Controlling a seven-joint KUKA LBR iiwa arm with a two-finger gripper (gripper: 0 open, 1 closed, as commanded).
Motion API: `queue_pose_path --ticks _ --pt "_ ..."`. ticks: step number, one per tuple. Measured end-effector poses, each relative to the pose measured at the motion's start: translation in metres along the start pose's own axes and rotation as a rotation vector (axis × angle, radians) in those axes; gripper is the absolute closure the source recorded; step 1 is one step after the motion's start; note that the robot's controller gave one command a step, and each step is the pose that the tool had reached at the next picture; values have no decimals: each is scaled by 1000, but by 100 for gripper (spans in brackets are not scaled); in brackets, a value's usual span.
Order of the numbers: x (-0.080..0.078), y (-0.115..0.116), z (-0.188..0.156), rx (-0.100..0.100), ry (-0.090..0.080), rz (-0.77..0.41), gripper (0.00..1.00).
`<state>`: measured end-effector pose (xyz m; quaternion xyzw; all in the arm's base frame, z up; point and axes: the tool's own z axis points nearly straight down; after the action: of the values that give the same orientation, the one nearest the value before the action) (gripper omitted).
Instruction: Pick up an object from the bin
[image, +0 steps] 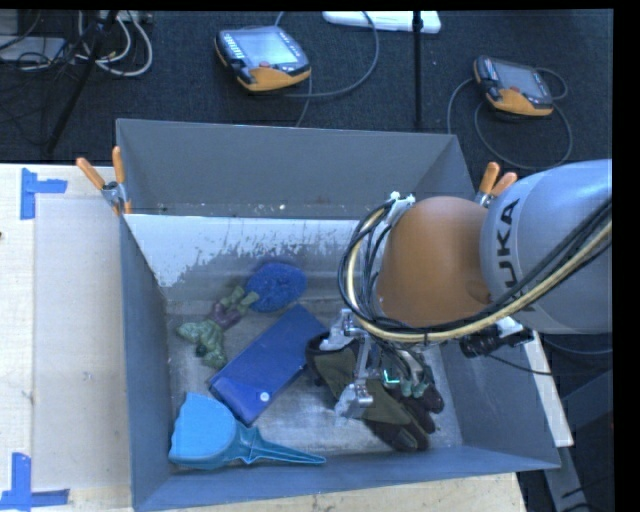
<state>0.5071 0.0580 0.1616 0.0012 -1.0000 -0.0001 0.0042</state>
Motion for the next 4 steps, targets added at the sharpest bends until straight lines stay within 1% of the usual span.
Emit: queue_pose_path --ticks 1,2,3,4 --pt "-2 0 -3 0 -6 2 0" --pt "-18 -5 80 -5 -45 -79 100" --pt "-10 -6 83 -3 -15 -81 0" --pt "-19 -5 80 -6 -50 -76 100"
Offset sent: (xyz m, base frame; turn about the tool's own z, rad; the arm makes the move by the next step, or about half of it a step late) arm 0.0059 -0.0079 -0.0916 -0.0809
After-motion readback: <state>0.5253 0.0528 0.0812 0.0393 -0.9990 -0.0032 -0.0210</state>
